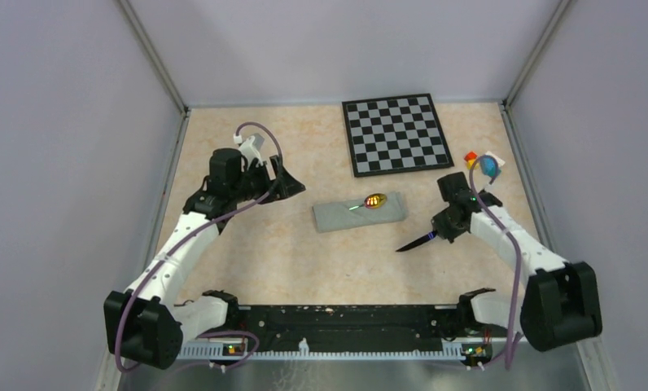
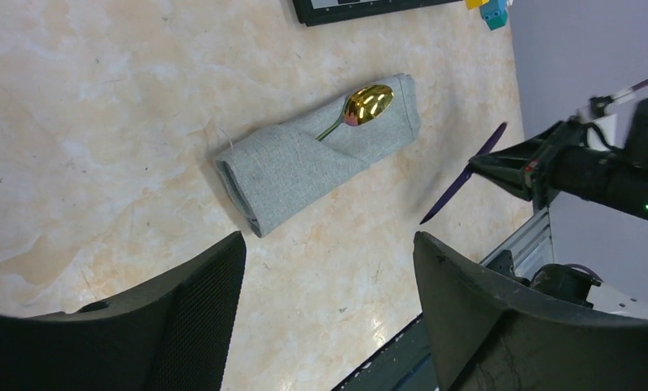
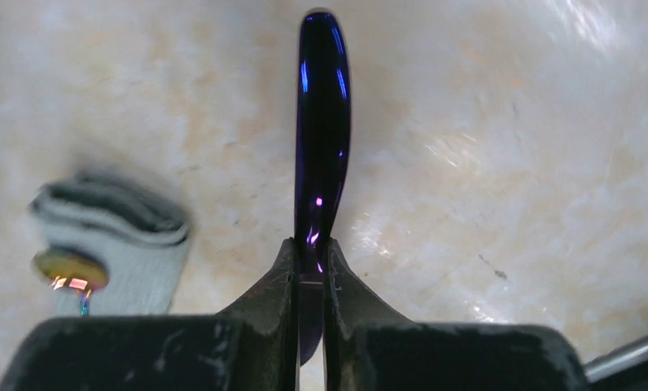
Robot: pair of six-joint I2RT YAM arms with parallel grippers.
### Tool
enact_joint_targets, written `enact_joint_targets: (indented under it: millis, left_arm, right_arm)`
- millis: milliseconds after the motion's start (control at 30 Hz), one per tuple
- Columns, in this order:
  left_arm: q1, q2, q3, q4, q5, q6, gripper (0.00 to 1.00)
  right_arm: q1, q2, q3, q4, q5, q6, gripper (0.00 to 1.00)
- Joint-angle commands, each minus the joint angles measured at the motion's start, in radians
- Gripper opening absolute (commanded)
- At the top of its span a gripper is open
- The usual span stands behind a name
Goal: Fold the napkin into a case and place the utensils inside
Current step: Pick up the knife from the center of the board, then insert the knife into the folded napkin.
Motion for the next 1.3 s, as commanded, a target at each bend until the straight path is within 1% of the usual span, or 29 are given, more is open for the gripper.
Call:
enact_joint_targets:
  millis: [0, 67, 133, 167, 233, 300, 433, 533, 633, 667, 833, 933, 1100, 1267]
  left_arm:
    - [0.007, -0.02, -0.018, 0.046, 0.03, -0.005, 0.8]
    - [0.008, -0.017, -0.025, 0.051, 0.039, -0.007, 0.8]
    - [0.008, -0.017, -0.033, 0.056, 0.047, -0.007, 0.8]
    - [0.008, -0.015, -0.038, 0.062, 0.051, -0.007, 0.8]
    - [0.01, -0.005, -0.051, 0.074, 0.062, -0.01, 0.8]
    - [0.01, 0.012, -0.068, 0.096, 0.075, -0.015, 0.81]
    - [0.01, 0.07, -0.088, 0.107, 0.101, 0.0, 0.81]
    - [0.01, 0.133, -0.091, 0.106, 0.136, 0.018, 0.81]
    - [0.008, 0.187, -0.103, 0.122, 0.164, 0.023, 0.81]
    - [0.008, 0.201, -0.111, 0.131, 0.171, 0.02, 0.81]
    - [0.003, 0.258, -0.14, 0.186, 0.191, 0.01, 0.78]
    - [-0.003, 0.301, -0.134, 0.193, 0.191, 0.027, 0.76]
    - [-0.016, 0.386, -0.131, 0.233, 0.208, 0.02, 0.68]
    - [-0.031, 0.444, -0.131, 0.27, 0.223, 0.002, 0.62]
  right_arm:
    - [-0.011, -0.226, -0.001, 0.173, 0.079, -0.495, 0.0]
    - [-0.011, -0.278, 0.0, 0.211, 0.026, -0.699, 0.0]
    - [-0.011, -0.3, 0.015, 0.254, -0.089, -0.924, 0.0]
    - [-0.011, -0.297, 0.036, 0.248, -0.131, -1.01, 0.0]
    - [-0.01, -0.277, 0.093, 0.214, -0.183, -1.169, 0.0]
    - [-0.01, -0.241, 0.169, 0.167, -0.289, -1.324, 0.0]
    - [-0.003, -0.112, 0.324, 0.051, -0.443, -1.61, 0.0]
    - [0.077, -0.022, 0.42, -0.031, -0.459, -1.853, 0.0]
    - [0.19, 0.058, 0.475, -0.092, -0.384, -2.076, 0.0]
    - [0.221, 0.083, 0.484, -0.099, -0.336, -2.13, 0.0]
    - [0.341, 0.203, 0.516, -0.137, -0.197, -2.385, 0.0]
    - [0.397, 0.296, 0.529, -0.147, -0.121, -2.462, 0.0]
    - [0.462, 0.416, 0.553, -0.135, -0.083, -2.491, 0.0]
    - [0.469, 0.489, 0.56, -0.106, -0.05, -2.486, 0.0]
